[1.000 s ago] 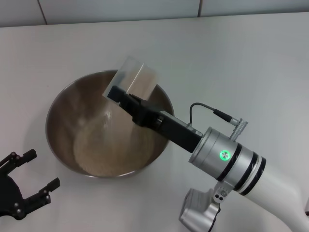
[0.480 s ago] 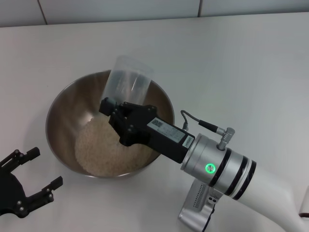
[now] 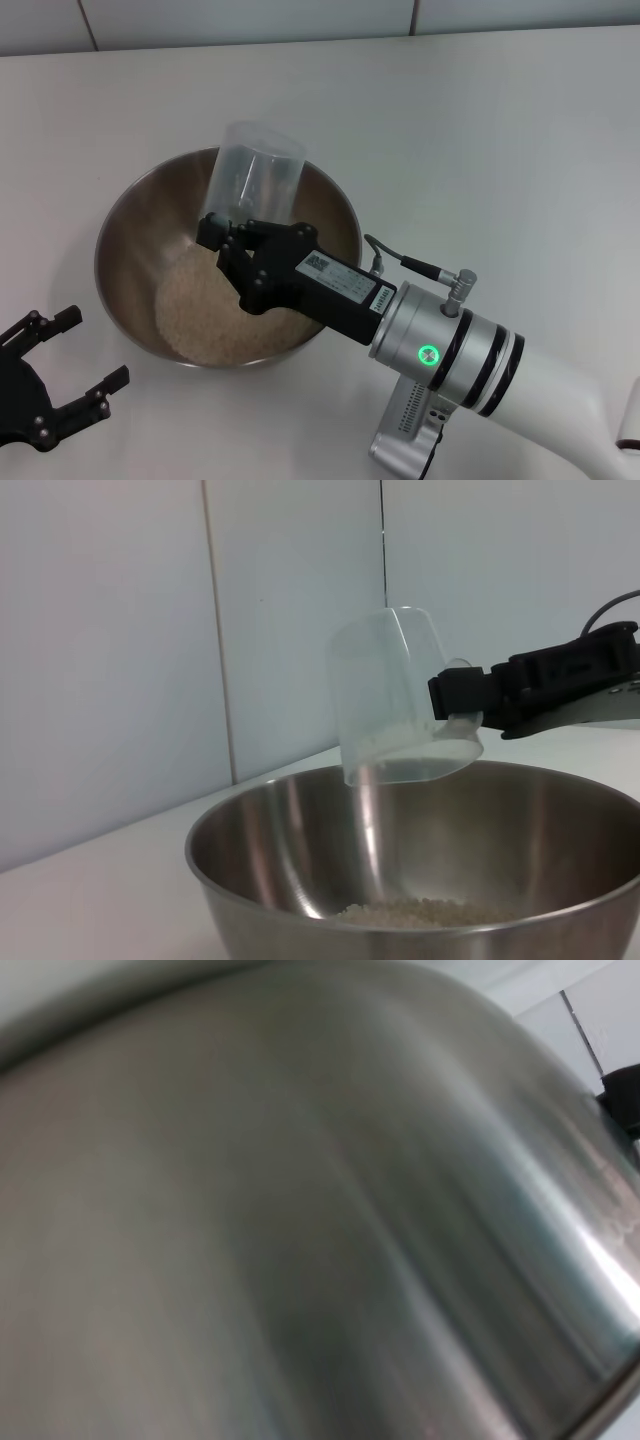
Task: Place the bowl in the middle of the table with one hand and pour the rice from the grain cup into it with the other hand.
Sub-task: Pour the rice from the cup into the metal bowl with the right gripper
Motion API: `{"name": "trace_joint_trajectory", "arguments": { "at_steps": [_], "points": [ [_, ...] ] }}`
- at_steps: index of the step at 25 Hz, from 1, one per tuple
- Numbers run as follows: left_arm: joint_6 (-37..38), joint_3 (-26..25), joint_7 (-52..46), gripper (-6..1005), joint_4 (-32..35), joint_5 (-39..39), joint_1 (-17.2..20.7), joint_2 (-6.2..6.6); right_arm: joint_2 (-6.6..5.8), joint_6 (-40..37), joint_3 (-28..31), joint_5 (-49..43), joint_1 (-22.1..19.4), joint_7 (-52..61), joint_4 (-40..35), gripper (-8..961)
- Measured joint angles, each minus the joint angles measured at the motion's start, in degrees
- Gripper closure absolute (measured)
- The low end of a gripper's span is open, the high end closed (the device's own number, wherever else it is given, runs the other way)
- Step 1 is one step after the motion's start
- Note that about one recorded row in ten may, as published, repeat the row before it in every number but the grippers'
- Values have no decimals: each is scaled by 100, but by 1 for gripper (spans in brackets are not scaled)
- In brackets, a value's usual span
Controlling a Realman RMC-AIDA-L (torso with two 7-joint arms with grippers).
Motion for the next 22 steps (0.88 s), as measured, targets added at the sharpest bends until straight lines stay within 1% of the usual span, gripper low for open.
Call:
{"name": "trace_joint_trajectory", "arguments": {
  "at_steps": [6, 10, 15, 16, 17, 19, 20, 21, 22],
  "points": [
    [1, 6, -23, 165, 10, 5, 0, 15, 0, 92, 42, -2, 26, -443, 22, 935],
    [9, 6, -63, 165, 21, 8, 4, 30, 0, 127, 89, -6, 31, -387, 56, 935],
    [19, 2, -66, 165, 23, 9, 18, 31, 0, 118, -24, 11, -71, -152, 100, 934],
    [20, 3, -66, 165, 23, 9, 22, 32, 0, 62, 11, 86, -129, 99, 172, 934],
    [20, 3, -66, 165, 23, 9, 22, 32, 0, 62, 11, 86, -129, 99, 172, 934],
    [20, -3, -66, 165, 23, 10, 18, 37, 0, -41, 46, 365, -202, 642, 338, 934],
    [20, -10, -66, 165, 23, 9, 18, 37, 0, -140, 62, 592, -248, 1056, 497, 934],
    [20, -23, -62, 165, 23, 9, 21, 39, 0, -337, 72, 1004, -335, 2020, 778, 935],
    [20, -23, -62, 165, 23, 9, 21, 39, 0, -337, 72, 1004, -335, 2020, 778, 935]
  ]
}}
